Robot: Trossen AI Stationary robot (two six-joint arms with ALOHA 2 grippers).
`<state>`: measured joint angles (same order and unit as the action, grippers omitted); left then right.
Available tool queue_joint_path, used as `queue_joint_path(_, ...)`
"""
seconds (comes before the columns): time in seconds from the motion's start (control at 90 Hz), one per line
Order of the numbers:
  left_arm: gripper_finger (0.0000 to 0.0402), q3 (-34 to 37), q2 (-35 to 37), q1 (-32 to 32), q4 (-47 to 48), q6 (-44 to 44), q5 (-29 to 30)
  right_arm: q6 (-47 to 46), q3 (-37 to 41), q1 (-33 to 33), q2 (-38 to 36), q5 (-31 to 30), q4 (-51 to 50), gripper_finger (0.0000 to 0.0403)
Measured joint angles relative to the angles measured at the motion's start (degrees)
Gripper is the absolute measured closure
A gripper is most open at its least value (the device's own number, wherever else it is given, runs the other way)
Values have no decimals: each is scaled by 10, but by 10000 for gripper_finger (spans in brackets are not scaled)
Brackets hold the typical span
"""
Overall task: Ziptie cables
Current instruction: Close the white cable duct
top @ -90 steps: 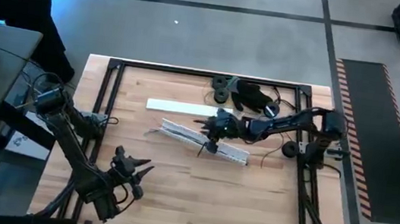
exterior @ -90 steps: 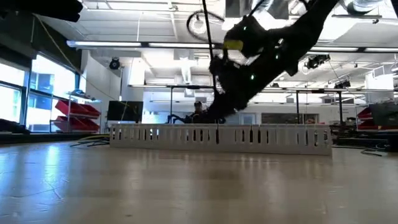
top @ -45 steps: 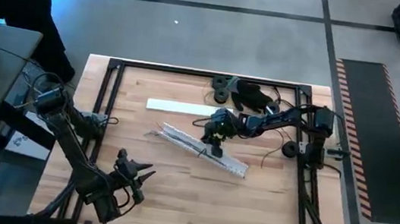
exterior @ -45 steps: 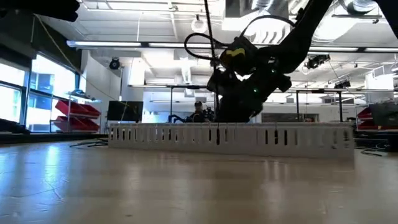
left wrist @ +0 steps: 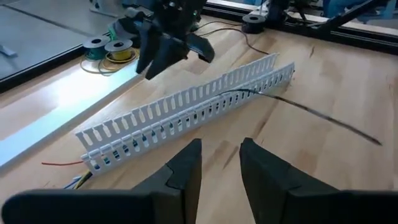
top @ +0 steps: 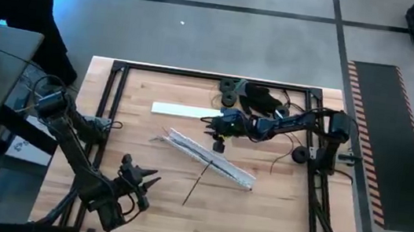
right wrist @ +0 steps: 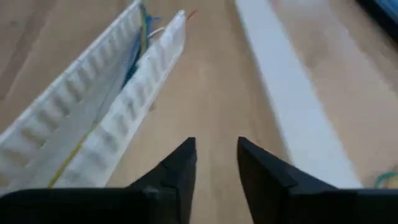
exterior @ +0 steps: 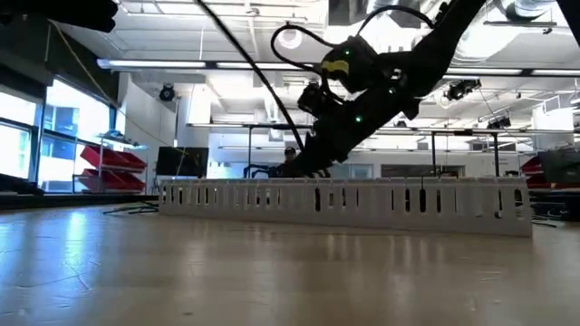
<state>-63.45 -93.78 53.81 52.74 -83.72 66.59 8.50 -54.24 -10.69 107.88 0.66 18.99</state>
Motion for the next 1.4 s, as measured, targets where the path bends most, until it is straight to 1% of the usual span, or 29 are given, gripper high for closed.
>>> queue_joint_path(0.1,312,0,0,-8,0,4,0,8,-21,-20,7,-5,-6,223)
queue_joint_path(0.167,312,8,0,-22,0,13,-3,5,-35,-33,12,9,-20,196)
queue_joint_path(0.256,314,21,0,-63,22,24,-34,4,-53,-40,27,16,-33,174)
queue_joint_path(0.344,323,30,0,-124,47,65,-77,6,-62,-34,47,37,-38,168)
queue_joint_path(0.433,339,38,0,-192,49,152,-124,12,-69,-20,69,71,-38,167)
queue_joint_path(0.533,359,45,0,-262,35,246,-172,24,-84,2,93,96,-37,167)
queue_joint_path(0.6,370,44,0,-291,22,294,-189,25,-99,17,115,104,-35,167)
queue_joint_path(0.667,380,35,0,-305,0,337,-200,42,-114,30,132,135,-33,167)
queue_joint_path(0.789,391,10,1,-302,-5,373,-217,86,-127,44,139,194,-35,167)
queue_joint_path(0.922,395,0,1,-277,1,359,-236,89,-127,34,115,193,-42,167)
queue_joint_path(1.011,395,-1,1,-251,2,327,-236,84,-126,15,94,170,-39,167)
queue_joint_path(1.1,395,-1,1,-221,1,280,-231,68,-124,-7,89,112,-49,167)
queue_joint_path(1.2,395,-1,1,-180,0,226,-208,49,-124,-34,89,44,-50,167)
queue_joint_path(1.244,395,-1,1,-162,-1,200,-194,48,-125,-48,92,24,-51,166)
queue_joint_path(1.333,395,-1,1,-129,0,159,-165,46,-124,-75,96,20,-82,162)
queue_joint_path(1.4,395,1,1,-109,-3,138,-146,39,-123,-91,96,41,-86,154)
